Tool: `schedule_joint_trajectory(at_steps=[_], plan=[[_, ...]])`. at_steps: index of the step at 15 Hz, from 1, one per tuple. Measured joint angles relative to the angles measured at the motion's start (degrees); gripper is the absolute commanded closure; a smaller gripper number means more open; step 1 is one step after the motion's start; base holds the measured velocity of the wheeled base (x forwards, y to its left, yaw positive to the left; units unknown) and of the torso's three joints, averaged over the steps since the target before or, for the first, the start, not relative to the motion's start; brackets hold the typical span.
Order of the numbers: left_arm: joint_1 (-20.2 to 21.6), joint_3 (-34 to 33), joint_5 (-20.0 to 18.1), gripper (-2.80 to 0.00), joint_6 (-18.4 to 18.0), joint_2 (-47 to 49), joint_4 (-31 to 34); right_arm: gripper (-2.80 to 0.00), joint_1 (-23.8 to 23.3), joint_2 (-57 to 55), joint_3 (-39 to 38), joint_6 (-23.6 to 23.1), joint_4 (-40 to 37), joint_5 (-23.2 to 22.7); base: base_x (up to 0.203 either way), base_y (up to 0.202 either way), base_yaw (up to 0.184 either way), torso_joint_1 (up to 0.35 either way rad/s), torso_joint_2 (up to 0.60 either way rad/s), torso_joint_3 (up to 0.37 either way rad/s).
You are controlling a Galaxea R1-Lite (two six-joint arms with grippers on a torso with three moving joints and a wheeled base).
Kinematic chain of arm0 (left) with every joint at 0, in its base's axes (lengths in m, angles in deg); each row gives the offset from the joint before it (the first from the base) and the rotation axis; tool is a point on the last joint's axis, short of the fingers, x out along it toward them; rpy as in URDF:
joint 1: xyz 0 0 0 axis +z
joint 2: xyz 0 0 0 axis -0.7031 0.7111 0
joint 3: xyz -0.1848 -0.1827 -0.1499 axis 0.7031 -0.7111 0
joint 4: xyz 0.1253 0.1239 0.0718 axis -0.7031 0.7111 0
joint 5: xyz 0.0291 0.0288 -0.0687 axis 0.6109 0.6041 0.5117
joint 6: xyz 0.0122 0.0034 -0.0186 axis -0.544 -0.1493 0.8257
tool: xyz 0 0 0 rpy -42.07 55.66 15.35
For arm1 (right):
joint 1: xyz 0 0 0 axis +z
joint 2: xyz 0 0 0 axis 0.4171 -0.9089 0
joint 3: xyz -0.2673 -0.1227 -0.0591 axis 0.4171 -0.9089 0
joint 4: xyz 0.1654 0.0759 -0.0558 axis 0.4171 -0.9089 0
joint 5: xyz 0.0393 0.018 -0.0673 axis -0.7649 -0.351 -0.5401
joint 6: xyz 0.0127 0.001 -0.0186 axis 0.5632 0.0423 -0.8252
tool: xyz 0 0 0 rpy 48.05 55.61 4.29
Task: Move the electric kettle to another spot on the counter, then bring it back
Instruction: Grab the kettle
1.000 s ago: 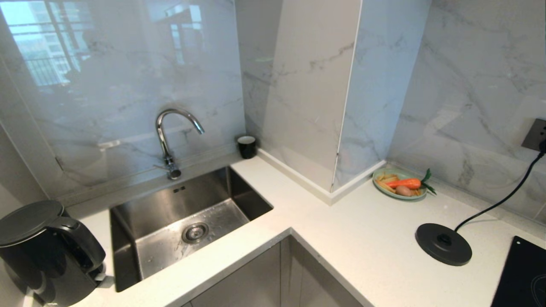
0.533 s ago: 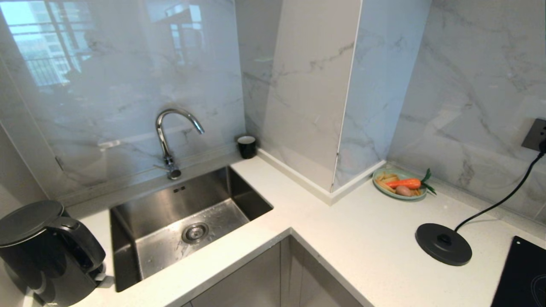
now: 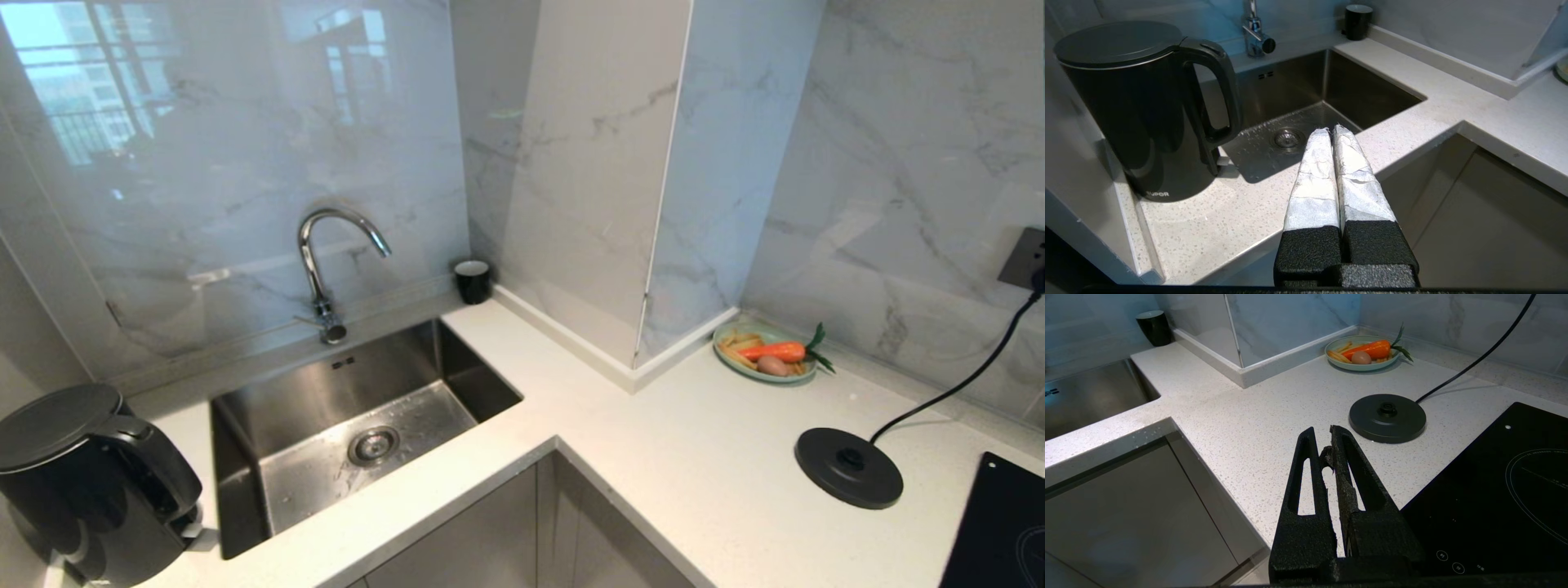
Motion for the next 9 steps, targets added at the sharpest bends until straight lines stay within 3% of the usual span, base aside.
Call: schedule_joint_trajectory(at_steps=[6, 9], plan=[[0.94, 8.57, -2.49, 0.00, 0.61, 24.48, 1.73, 0.00, 0.00, 0.00, 0.00, 0.04, -0.02, -0.02, 0.000, 0.000, 0.000, 0.000, 0.00, 0.000], [1.19, 12.92, 0.76, 0.00, 3.42, 40.07, 0.37, 0.00, 0.02, 0.00, 0.00, 0.01, -0.02, -0.02, 0.000, 0.000, 0.000, 0.000, 0.00, 0.000]])
